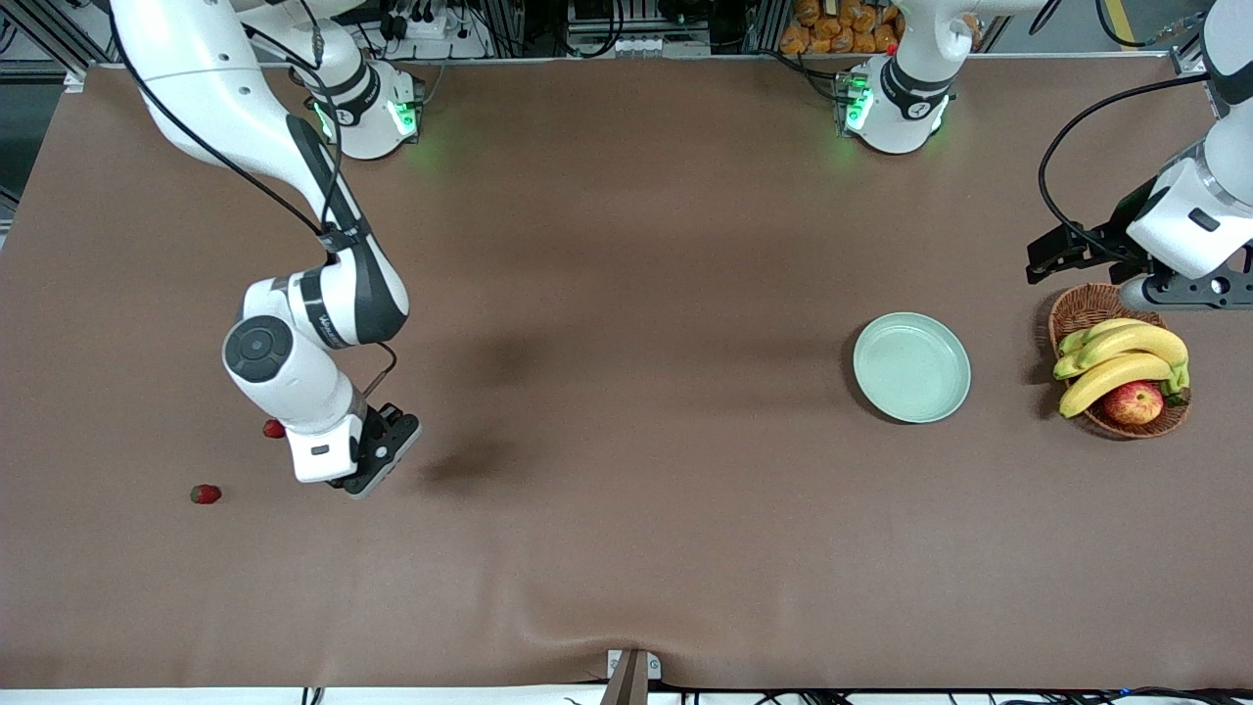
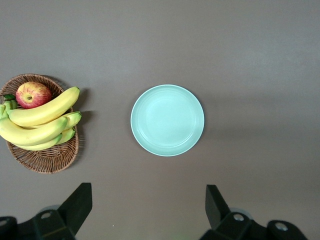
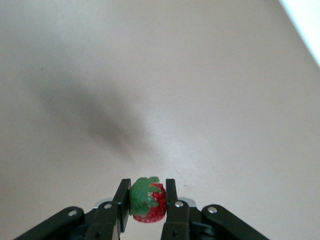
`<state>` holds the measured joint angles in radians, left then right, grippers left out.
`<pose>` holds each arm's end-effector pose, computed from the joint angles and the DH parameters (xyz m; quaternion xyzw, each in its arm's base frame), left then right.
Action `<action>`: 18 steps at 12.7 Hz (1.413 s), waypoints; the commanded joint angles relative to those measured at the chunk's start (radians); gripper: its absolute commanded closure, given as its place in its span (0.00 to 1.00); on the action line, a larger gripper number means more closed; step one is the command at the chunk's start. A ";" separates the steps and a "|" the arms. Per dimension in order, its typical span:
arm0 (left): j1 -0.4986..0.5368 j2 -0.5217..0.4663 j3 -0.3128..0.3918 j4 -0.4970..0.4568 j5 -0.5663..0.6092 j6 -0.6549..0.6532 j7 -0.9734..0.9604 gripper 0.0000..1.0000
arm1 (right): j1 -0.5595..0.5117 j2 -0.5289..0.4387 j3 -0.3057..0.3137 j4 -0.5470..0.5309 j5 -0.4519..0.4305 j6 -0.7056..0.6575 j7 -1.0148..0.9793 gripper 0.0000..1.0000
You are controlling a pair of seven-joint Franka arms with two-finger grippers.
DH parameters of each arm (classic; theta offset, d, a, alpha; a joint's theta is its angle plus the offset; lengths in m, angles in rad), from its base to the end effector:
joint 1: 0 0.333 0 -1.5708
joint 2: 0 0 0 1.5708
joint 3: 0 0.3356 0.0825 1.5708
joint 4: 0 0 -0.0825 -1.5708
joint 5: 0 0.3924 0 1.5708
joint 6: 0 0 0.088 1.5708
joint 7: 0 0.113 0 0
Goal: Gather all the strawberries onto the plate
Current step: 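Lower the right gripper over a strawberry and close on it, then carry the strawberry with the right gripper to mid-table and release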
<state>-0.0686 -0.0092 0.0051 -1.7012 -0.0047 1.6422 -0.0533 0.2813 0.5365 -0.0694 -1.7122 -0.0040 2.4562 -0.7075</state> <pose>0.5600 -0.0361 0.5866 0.9997 -0.0049 -0.0250 0.0009 0.6921 0.1549 0.3058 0.8875 0.4484 0.0964 0.0435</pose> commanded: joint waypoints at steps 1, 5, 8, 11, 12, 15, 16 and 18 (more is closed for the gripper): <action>0.006 -0.011 0.000 -0.021 -0.012 0.024 0.018 0.00 | -0.014 -0.082 0.011 -0.020 0.002 -0.028 0.087 1.00; 0.006 -0.012 -0.002 -0.025 -0.012 0.025 0.018 0.00 | -0.014 -0.148 0.011 -0.018 0.002 -0.114 0.296 1.00; 0.006 -0.015 0.000 -0.037 -0.012 0.034 0.018 0.00 | 0.015 -0.159 0.023 -0.015 0.004 -0.123 0.451 1.00; 0.006 -0.017 -0.002 -0.043 -0.012 0.039 0.018 0.00 | 0.149 -0.141 0.031 0.022 0.003 -0.122 0.704 1.00; 0.006 -0.017 -0.002 -0.044 -0.012 0.041 0.018 0.00 | 0.198 -0.118 0.033 0.041 0.002 -0.122 0.779 1.00; 0.006 -0.020 -0.002 -0.063 -0.012 0.054 0.016 0.00 | 0.327 -0.035 0.033 0.083 0.013 -0.118 0.972 1.00; 0.006 -0.020 -0.002 -0.064 -0.012 0.059 0.018 0.00 | 0.364 -0.005 0.033 0.100 0.033 -0.117 1.015 1.00; 0.006 -0.018 -0.002 -0.066 -0.012 0.062 0.018 0.00 | 0.432 0.064 0.033 0.132 0.103 -0.112 1.077 1.00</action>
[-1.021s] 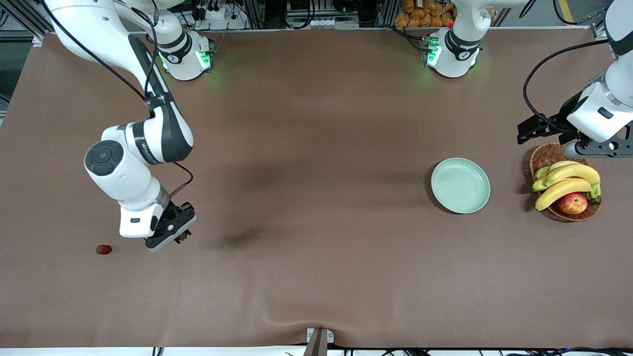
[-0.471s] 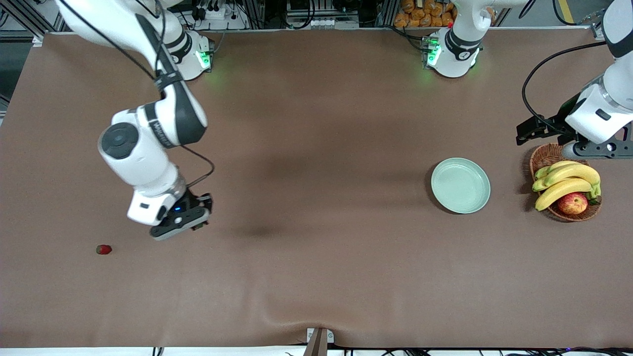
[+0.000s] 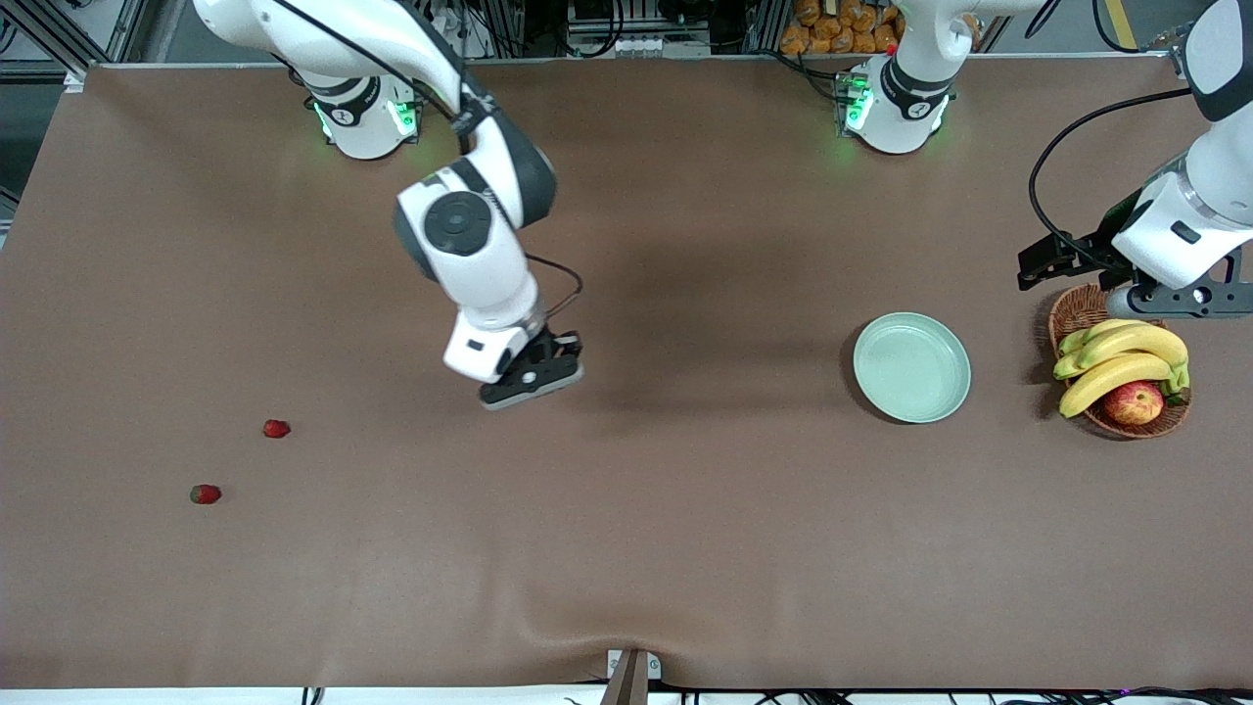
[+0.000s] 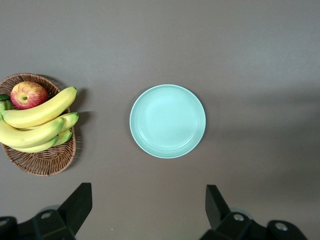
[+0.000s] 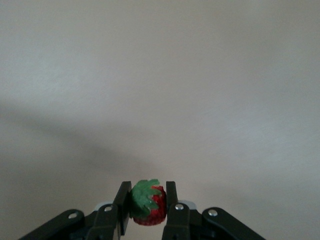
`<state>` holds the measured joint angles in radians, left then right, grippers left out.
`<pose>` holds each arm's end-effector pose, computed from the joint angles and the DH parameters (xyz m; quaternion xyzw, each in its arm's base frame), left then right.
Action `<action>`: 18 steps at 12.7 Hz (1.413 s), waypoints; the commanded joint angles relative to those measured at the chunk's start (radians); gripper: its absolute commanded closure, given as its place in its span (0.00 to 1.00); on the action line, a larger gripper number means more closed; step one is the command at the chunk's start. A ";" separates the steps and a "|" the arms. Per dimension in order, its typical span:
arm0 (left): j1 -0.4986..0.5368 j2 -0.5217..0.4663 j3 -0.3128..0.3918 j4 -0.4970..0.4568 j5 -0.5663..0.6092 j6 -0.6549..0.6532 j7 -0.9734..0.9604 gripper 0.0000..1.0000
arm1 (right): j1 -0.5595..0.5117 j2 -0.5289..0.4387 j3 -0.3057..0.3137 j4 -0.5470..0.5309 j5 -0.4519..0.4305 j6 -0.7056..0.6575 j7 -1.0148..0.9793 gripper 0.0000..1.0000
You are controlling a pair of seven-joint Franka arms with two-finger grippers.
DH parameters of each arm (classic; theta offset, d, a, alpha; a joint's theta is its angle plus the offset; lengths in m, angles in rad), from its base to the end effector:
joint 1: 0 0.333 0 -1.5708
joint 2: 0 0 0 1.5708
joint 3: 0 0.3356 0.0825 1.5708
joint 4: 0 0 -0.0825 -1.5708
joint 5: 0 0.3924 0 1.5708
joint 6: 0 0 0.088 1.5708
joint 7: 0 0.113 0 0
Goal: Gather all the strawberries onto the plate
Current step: 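Carry the strawberry with the right gripper to mid-table and release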
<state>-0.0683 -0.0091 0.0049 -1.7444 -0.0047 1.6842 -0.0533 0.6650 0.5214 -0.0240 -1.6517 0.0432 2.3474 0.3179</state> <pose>0.5610 -0.0361 0.5691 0.9997 -0.0047 -0.0256 0.0009 0.5713 0.4301 0.3327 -0.9850 -0.1487 -0.0723 0.0498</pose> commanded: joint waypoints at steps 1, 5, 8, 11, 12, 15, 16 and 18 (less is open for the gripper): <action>0.005 -0.017 0.000 -0.023 -0.012 0.020 0.018 0.00 | 0.085 0.118 -0.014 0.093 0.085 -0.002 0.084 1.00; 0.001 -0.017 0.000 -0.041 -0.012 0.042 0.018 0.00 | 0.146 0.265 0.002 0.229 0.098 0.015 0.153 1.00; 0.001 -0.017 0.000 -0.044 -0.012 0.049 0.016 0.00 | 0.166 0.336 0.010 0.262 0.098 0.087 0.159 1.00; -0.001 -0.017 0.000 -0.044 -0.012 0.049 0.016 0.00 | 0.171 0.359 0.009 0.262 0.095 0.093 0.152 0.98; -0.001 -0.017 0.000 -0.044 -0.012 0.049 0.016 0.00 | 0.171 0.373 0.009 0.262 0.090 0.093 0.142 0.63; -0.002 -0.015 0.000 -0.050 -0.012 0.054 0.016 0.00 | 0.180 0.361 0.007 0.262 0.083 0.089 0.144 0.00; -0.004 -0.014 -0.002 -0.058 -0.012 0.058 0.016 0.00 | 0.180 0.339 0.007 0.262 0.083 0.089 0.145 0.00; -0.008 -0.015 -0.008 -0.070 -0.012 0.081 0.013 0.00 | 0.168 0.301 0.003 0.257 0.086 0.078 0.154 0.00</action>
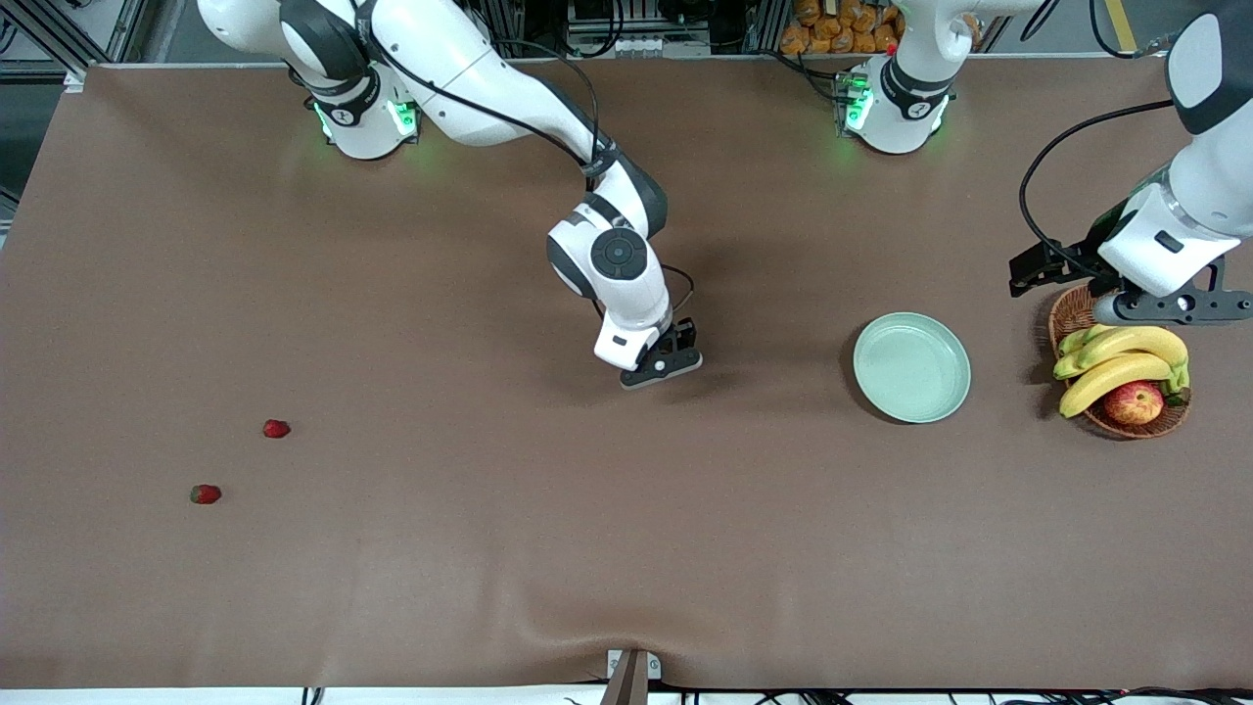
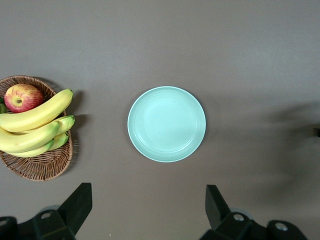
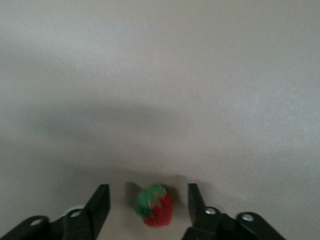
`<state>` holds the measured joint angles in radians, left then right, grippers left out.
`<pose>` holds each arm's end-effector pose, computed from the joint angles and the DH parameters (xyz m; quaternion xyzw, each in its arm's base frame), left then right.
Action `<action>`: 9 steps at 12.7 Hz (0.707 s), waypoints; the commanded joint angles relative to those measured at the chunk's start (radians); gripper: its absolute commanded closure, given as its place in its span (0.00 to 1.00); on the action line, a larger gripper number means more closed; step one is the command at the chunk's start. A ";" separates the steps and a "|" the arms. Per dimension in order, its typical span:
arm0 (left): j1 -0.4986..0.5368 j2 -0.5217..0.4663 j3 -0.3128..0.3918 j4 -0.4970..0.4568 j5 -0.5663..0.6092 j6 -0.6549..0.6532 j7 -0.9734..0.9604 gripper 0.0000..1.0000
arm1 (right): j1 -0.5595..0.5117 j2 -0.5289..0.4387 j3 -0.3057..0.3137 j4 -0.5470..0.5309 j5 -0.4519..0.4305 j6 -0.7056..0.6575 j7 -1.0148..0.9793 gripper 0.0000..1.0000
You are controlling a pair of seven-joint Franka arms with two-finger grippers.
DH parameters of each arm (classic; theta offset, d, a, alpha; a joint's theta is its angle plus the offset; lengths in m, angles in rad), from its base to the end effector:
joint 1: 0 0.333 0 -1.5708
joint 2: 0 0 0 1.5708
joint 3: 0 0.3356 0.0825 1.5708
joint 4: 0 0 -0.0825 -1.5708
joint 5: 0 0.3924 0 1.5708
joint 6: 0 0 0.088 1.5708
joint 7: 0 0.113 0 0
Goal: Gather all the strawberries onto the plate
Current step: 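Carry the strawberry with the right gripper to mid-table and release, then reach the left gripper to the strawberry while the right gripper returns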
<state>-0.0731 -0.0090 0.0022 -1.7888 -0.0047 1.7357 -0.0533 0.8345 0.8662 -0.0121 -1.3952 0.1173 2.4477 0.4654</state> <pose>0.5619 -0.0404 0.5518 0.9997 -0.0084 -0.0221 0.0009 0.5231 0.5672 0.2065 -0.9853 -0.1383 -0.0521 0.0855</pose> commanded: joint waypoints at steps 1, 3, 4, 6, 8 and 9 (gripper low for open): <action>-0.002 -0.011 -0.022 -0.026 -0.012 0.033 0.007 0.00 | -0.008 -0.065 -0.017 -0.004 0.013 -0.027 0.007 0.00; -0.005 -0.006 -0.037 -0.026 -0.014 0.033 -0.008 0.00 | -0.047 -0.114 -0.041 -0.004 0.013 -0.106 0.009 0.00; -0.005 -0.002 -0.051 -0.024 -0.014 0.036 -0.020 0.00 | -0.075 -0.140 -0.058 -0.005 0.012 -0.148 0.003 0.00; -0.007 0.009 -0.082 -0.021 -0.012 0.036 -0.063 0.00 | -0.139 -0.170 -0.083 -0.007 0.012 -0.182 -0.008 0.00; -0.008 0.030 -0.120 -0.014 -0.008 0.038 -0.120 0.00 | -0.225 -0.197 -0.092 -0.031 0.012 -0.212 -0.069 0.00; -0.008 0.041 -0.145 -0.014 -0.008 0.054 -0.170 0.00 | -0.271 -0.203 -0.094 -0.033 0.010 -0.246 -0.112 0.00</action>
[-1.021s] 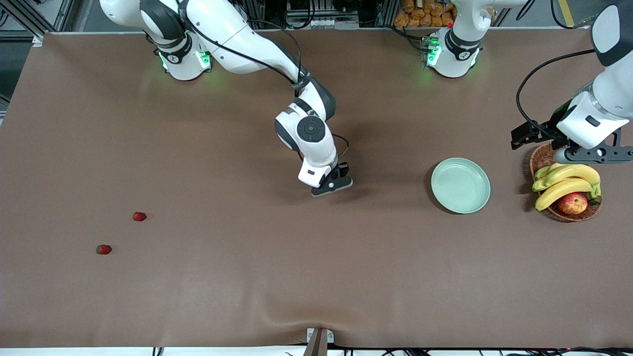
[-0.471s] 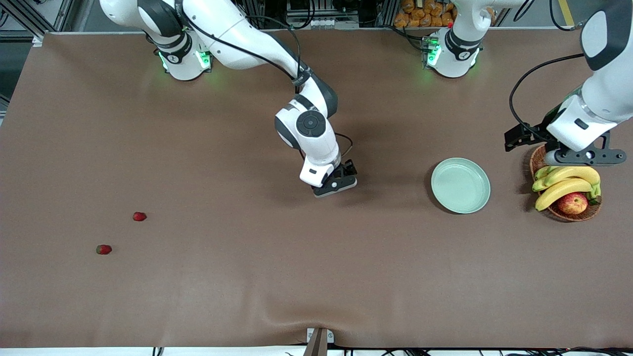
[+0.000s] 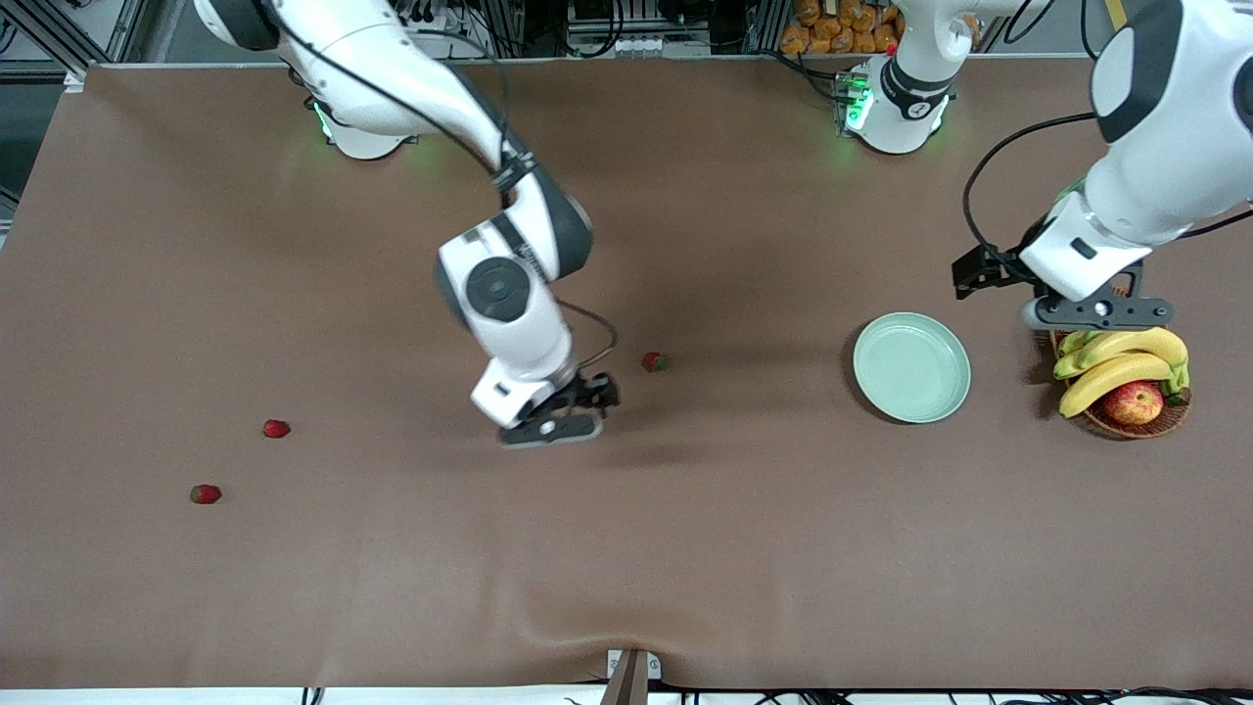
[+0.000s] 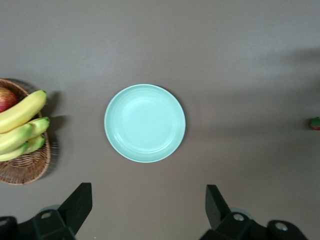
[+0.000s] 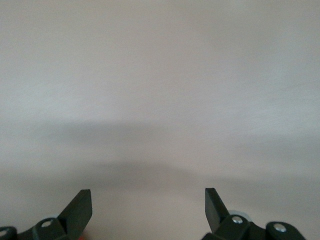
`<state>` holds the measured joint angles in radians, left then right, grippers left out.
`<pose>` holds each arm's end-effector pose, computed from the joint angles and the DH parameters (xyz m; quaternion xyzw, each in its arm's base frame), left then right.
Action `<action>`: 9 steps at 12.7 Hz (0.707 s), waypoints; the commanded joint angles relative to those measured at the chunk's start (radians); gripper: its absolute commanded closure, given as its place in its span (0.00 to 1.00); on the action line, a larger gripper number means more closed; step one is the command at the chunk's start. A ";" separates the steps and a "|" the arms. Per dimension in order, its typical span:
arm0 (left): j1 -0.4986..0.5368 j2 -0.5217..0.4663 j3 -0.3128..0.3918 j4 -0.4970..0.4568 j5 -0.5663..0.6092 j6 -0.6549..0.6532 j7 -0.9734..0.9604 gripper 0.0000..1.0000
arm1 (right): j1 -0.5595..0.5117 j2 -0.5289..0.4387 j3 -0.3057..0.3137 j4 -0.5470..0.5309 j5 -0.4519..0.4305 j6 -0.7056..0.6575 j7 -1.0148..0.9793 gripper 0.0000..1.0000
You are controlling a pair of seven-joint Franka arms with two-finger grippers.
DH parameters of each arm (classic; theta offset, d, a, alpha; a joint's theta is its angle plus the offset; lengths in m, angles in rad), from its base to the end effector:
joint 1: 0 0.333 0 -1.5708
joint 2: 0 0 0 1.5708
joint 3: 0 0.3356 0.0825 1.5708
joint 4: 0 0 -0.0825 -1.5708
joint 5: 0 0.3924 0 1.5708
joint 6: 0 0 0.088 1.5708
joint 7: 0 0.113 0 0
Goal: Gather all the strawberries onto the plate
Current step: 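Reach the left gripper to the strawberry while the right gripper returns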
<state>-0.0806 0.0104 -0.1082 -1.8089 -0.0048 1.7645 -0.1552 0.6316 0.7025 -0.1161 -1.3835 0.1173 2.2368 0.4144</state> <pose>0.5581 -0.1069 0.5336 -0.9995 0.0163 0.0275 0.0018 0.6544 0.3982 0.3183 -0.9963 -0.0343 -0.0640 0.0461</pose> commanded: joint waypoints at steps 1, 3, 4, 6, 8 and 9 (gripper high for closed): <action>-0.002 0.039 -0.066 0.010 -0.007 0.036 -0.123 0.00 | -0.120 -0.049 0.010 -0.045 0.010 -0.051 -0.103 0.00; -0.005 0.106 -0.144 0.061 -0.006 0.038 -0.257 0.00 | -0.171 -0.080 0.006 -0.066 0.009 -0.071 -0.138 0.00; -0.016 0.144 -0.181 0.091 -0.003 0.039 -0.335 0.00 | -0.194 -0.084 0.004 -0.072 0.009 -0.071 -0.144 0.00; -0.091 0.227 -0.192 0.158 -0.001 0.041 -0.494 0.00 | -0.204 -0.106 0.000 -0.089 0.007 -0.086 -0.154 0.00; -0.184 0.320 -0.191 0.222 0.018 0.078 -0.678 0.00 | -0.228 -0.129 0.000 -0.143 0.007 -0.091 -0.170 0.00; -0.227 0.374 -0.192 0.258 0.063 0.101 -0.775 0.00 | -0.231 -0.130 0.000 -0.149 0.004 -0.088 -0.174 0.00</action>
<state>-0.2411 0.2719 -0.3025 -1.6573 0.0049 1.8497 -0.7827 0.4204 0.6258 -0.1282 -1.4530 0.1172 2.1405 0.2643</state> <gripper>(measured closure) 0.000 0.000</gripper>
